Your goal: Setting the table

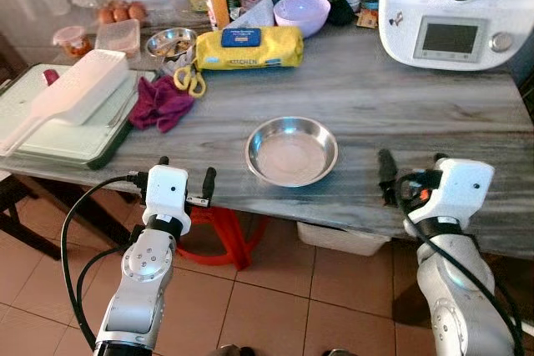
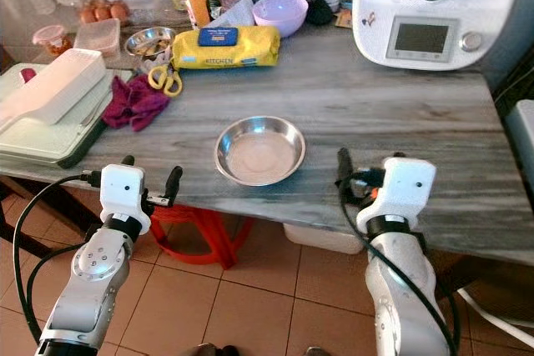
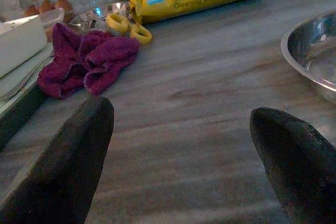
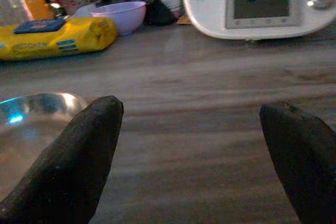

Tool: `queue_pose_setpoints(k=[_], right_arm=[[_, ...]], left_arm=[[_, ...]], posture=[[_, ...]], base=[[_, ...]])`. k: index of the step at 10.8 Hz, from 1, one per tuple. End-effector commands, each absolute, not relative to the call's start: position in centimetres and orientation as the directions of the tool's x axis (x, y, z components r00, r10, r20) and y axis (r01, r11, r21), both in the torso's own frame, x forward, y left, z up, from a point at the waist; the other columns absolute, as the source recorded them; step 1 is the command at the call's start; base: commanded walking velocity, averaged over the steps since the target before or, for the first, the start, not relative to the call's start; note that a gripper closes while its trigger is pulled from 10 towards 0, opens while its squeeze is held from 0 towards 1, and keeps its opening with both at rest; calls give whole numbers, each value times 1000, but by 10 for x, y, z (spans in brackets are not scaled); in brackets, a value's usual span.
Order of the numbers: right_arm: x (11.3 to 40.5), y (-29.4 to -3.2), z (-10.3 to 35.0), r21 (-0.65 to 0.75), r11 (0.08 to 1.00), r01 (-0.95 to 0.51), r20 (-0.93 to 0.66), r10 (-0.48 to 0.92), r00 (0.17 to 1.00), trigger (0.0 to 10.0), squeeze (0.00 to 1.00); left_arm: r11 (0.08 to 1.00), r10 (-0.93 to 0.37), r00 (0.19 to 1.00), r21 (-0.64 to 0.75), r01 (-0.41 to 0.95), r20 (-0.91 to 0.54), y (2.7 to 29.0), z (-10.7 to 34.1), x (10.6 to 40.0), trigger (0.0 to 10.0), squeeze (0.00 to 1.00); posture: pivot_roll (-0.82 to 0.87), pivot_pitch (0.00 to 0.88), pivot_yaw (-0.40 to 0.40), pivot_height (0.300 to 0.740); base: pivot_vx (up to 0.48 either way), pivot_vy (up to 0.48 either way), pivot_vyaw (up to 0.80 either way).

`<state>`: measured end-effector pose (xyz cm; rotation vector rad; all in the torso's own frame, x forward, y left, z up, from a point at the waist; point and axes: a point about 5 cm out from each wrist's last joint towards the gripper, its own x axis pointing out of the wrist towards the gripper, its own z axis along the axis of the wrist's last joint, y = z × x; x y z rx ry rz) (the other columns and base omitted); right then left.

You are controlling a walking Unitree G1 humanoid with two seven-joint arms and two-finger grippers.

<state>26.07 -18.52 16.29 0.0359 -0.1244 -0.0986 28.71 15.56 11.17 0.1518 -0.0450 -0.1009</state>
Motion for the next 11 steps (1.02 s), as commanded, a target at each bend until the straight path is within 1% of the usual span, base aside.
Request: queue_pose_setpoints(k=[1, 4, 6, 8, 10, 11], right_arm=[[262, -188, 163, 47, 992, 118, 111, -123, 986, 10000, 0], [265, -192, 161, 14, 985, 174, 92, -174, 980, 10000, 0], [266, -192, 161, 50, 984, 173, 91, -177, 980, 10000, 0], [268, -193, 160, 20, 980, 196, 79, -197, 977, 10000, 0], [270, -193, 157, -74, 975, 212, 76, -206, 976, 10000, 0], [271, -195, 157, -46, 972, 231, 68, -228, 971, 10000, 0]], left_arm=[[980, -100, 995, 173, 94, 27, 158, 112, 288, 10000, 0], [980, -103, 994, 173, 98, 20, 156, 112, 289, 10000, 0], [980, -105, 994, 172, 101, 17, 155, 112, 289, 10000, 0], [980, -109, 994, 171, 104, 18, 154, 112, 290, 10000, 0], [979, -110, 994, 174, 105, 18, 153, 112, 290, 10000, 0], [979, -111, 994, 174, 107, 15, 153, 112, 290, 10000, 0]], posture=[[-127, 134, 125, 740], [-128, 131, 126, 740], [-130, 131, 126, 740], [-129, 132, 127, 740], [-133, 132, 127, 740], [-134, 133, 126, 740]], base=[[-247, 0, 0], [-308, 0, 0], [-324, 0, 0], [-322, 0, 0], [-324, 0, 0], [-322, 0, 0]])
